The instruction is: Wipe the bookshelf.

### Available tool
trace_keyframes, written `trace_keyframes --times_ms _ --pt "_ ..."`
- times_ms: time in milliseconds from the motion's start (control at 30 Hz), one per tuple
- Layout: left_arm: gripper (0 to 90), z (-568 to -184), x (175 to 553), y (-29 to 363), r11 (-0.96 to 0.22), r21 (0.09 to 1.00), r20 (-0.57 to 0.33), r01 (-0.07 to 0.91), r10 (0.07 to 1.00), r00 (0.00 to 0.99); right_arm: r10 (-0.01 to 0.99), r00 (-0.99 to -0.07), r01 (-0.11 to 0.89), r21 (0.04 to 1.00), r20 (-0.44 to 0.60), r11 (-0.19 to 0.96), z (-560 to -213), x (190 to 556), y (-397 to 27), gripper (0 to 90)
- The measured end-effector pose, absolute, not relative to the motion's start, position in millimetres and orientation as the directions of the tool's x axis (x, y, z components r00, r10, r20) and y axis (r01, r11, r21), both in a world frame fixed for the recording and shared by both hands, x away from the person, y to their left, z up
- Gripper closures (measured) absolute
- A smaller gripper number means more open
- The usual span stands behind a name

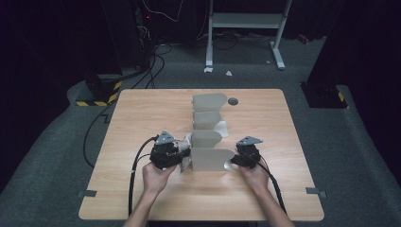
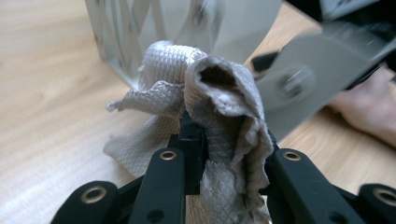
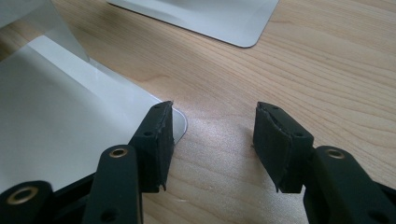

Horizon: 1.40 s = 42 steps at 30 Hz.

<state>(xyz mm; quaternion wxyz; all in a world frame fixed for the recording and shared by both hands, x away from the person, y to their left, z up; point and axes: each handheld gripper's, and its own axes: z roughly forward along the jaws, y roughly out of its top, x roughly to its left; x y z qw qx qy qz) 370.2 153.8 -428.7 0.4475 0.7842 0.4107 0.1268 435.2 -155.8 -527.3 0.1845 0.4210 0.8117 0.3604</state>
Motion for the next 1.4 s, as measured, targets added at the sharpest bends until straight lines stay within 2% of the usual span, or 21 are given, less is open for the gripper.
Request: trace_keyframes --times_ms 267,433,600,633,700,733,867,967,1233,1400 --pt "73.2 -408.0 353.4 155.9 -0.255 0.830 -0.156 0.496 0.747 0.646 0.815 -0.580 0.546 0.742 -0.001 0.389 -527.5 434.9 -155.8 48.1" --pt "73.2 -423.7 353.8 149.8 -0.293 0.800 -0.140 0.524 0.758 0.637 0.815 -0.579 0.547 0.741 0.000 0.389 -527.5 434.8 -155.8 48.1" --pt "73.1 -451.5 360.3 147.3 -0.310 0.752 -0.169 0.581 0.762 0.625 0.815 -0.579 0.547 0.742 0.000 0.389 -527.5 434.8 -155.8 48.1" --pt "73.1 -458.7 360.2 139.5 -0.215 0.762 -0.235 0.611 0.787 0.570 0.815 -0.580 0.546 0.742 -0.001 0.389 -527.5 434.8 -155.8 48.1" --pt "73.1 -468.2 362.6 135.1 -0.181 0.753 -0.261 0.633 0.801 0.540 0.815 -0.579 0.547 0.742 0.000 0.389 -527.5 434.7 -155.7 48.1" --pt "73.1 -468.6 366.4 144.5 -0.324 0.715 -0.180 0.620 0.771 0.611 0.815 -0.579 0.547 0.741 0.000 0.389 -527.5 434.7 -155.7 48.1" --pt "73.0 -480.0 372.5 144.7 -0.311 0.695 -0.212 0.648 0.772 0.599 0.815 -0.579 0.548 0.741 0.001 0.388 -527.4 434.5 -155.6 48.1" --pt "72.9 -481.9 374.7 146.7 -0.299 0.695 -0.234 0.654 0.766 0.599 0.815 -0.580 0.548 0.740 0.001 0.389 -527.3 434.2 -155.4 48.1" --pt "72.9 -481.3 370.7 146.7 -0.318 0.695 -0.208 0.645 0.770 0.604 0.813 -0.582 0.546 0.741 0.000 0.391 -527.4 434.2 -155.5 48.1" --pt "73.0 -469.0 372.4 157.1 -0.264 0.729 -0.236 0.632 0.769 0.594 0.813 -0.582 0.546 0.741 0.000 0.391 -527.4 434.2 -155.5 48.0"
